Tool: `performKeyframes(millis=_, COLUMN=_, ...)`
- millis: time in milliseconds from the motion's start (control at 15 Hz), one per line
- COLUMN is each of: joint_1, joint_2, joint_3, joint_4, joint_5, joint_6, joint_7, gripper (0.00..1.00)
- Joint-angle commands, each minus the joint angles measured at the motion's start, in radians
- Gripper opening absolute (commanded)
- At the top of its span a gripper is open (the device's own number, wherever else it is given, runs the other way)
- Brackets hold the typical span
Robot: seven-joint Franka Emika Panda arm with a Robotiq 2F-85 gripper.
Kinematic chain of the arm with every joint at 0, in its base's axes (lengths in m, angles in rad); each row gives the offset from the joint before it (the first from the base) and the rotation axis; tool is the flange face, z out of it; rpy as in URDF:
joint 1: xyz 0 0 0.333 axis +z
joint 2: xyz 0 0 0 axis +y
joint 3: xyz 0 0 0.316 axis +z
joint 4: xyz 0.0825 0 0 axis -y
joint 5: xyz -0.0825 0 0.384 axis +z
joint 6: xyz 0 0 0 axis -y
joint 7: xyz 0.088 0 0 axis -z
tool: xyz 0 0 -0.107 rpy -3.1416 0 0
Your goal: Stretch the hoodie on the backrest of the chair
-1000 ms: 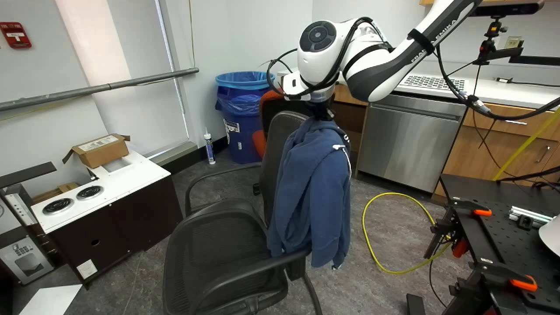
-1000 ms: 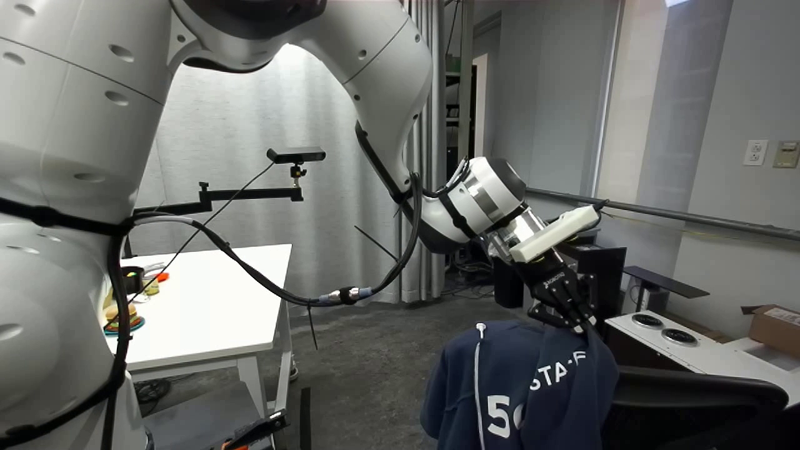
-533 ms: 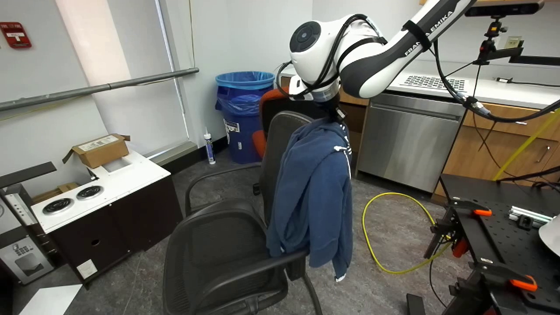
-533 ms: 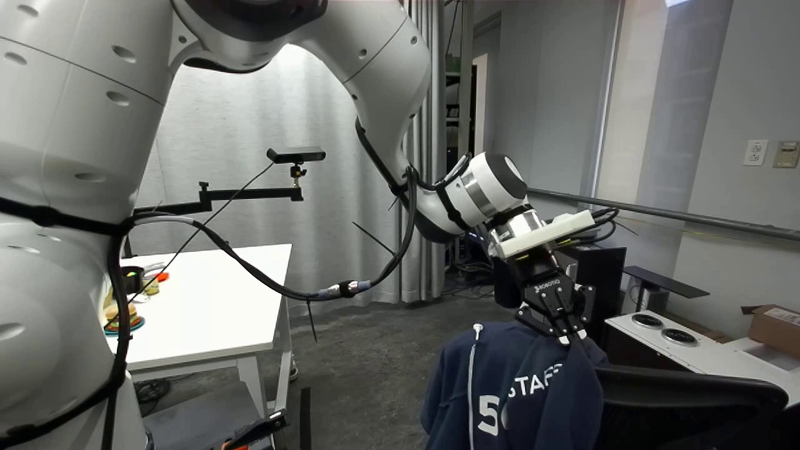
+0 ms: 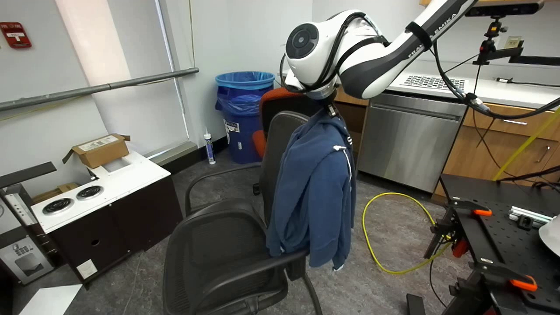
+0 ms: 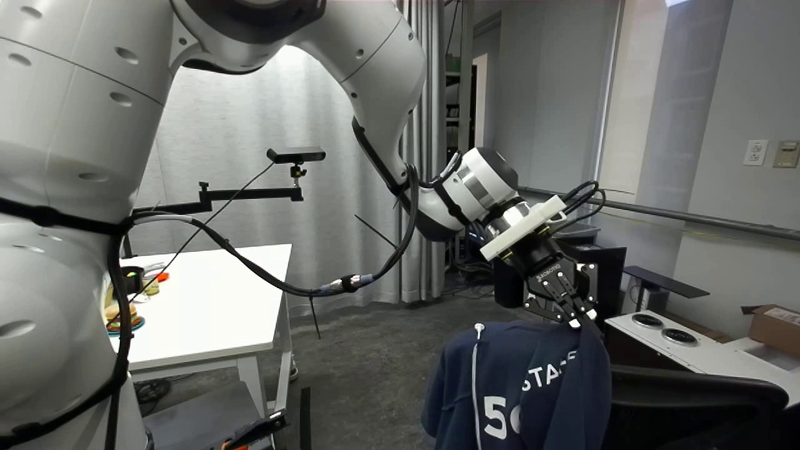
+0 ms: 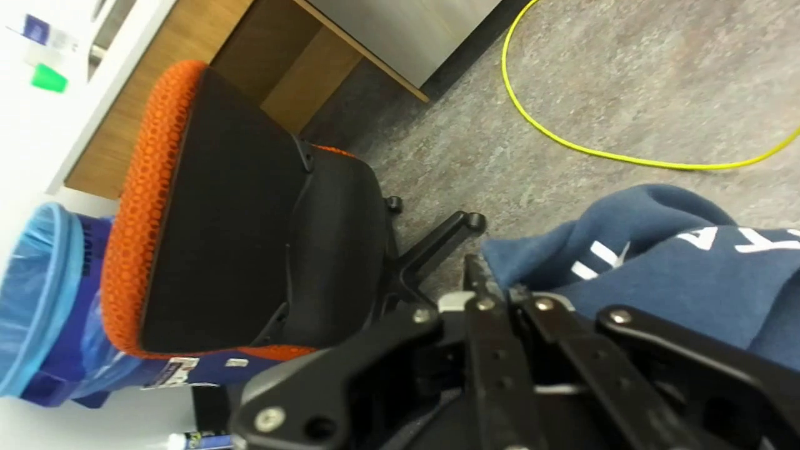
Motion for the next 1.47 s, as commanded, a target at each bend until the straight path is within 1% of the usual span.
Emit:
performKeyframes(millis=0, joint_1=0.031, joint_2=-0.008, joint_3=-0.021, joint_4=0.000, joint_5=-0.121, joint_6=-0.029, joint_7=0.178, gripper=0.01)
performKeyframes(millis=267, joint_1=0.029, joint_2=-0.007, joint_3=-0.014, joint_4=-0.009, joint_5=-0.194, joint_6=-0.013, joint_7=0.298, gripper=0.01)
performKeyframes(millis=600, joint_1=0.021, joint_2=-0.007, joint_3=-0.008, joint_4=-0.017, joint_5=-0.262, joint_6=0.010, joint_7=0.382, gripper=0.01)
performKeyframes(millis=867, joint_1=0.015, joint_2=-0.005, joint_3=-0.003, joint_4=-0.018, joint_5=-0.320, joint_6=0.020, joint_7=0.375, gripper=0.01)
performKeyframes(millis=1400, joint_1=0.004, joint_2=-0.003, joint_3=0.000, joint_4=-0.019, joint_5=-0.432, joint_6=0.091, joint_7=0.369, gripper=0.01)
